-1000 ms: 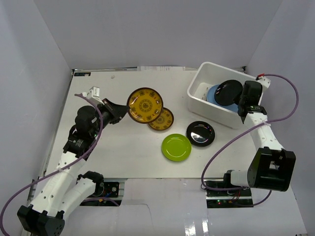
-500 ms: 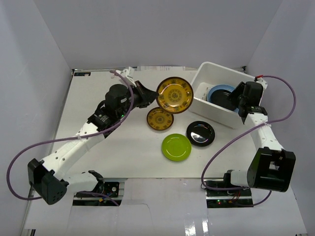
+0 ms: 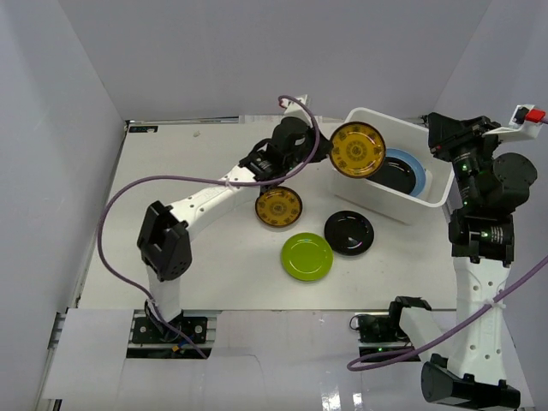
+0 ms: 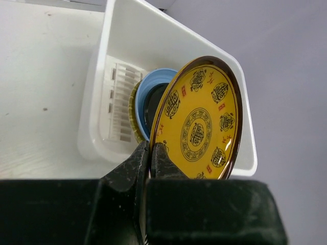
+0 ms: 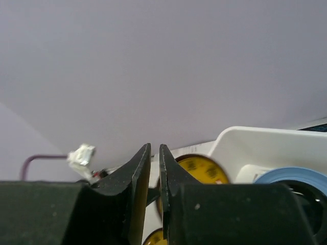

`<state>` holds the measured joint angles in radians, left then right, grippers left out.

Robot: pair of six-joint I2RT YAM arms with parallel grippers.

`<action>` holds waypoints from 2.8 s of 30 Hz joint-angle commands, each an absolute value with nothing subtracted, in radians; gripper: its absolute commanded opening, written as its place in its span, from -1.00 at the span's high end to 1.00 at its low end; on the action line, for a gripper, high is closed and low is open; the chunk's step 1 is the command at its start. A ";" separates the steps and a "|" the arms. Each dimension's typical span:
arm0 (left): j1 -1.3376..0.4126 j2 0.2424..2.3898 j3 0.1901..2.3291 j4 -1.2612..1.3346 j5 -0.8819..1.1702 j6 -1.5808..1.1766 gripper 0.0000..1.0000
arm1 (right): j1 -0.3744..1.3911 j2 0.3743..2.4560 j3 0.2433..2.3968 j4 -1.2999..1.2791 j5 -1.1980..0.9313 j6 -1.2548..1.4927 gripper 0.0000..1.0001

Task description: Place the plates into the plastic bin on the countertop

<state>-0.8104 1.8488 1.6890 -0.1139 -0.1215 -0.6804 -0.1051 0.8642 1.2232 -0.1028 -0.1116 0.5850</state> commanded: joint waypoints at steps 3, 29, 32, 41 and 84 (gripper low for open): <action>-0.861 2.025 1.931 -0.103 -0.166 -0.686 1.00 | -0.107 0.845 1.163 -0.089 -0.351 0.632 0.66; -0.908 2.447 2.370 -0.014 -0.209 -0.696 -0.38 | -0.101 0.704 1.029 -0.181 -0.342 0.538 0.64; -0.908 2.398 2.385 -0.008 -0.204 -0.640 -0.67 | -0.101 0.696 1.025 -0.196 -0.336 0.532 0.63; -0.899 1.827 1.788 0.066 -0.323 -0.402 -0.69 | -0.095 0.611 0.737 -0.206 -0.414 0.537 0.51; -0.548 1.707 0.801 0.144 -0.118 -0.795 0.21 | -0.049 0.752 0.071 0.126 -0.166 0.696 -0.08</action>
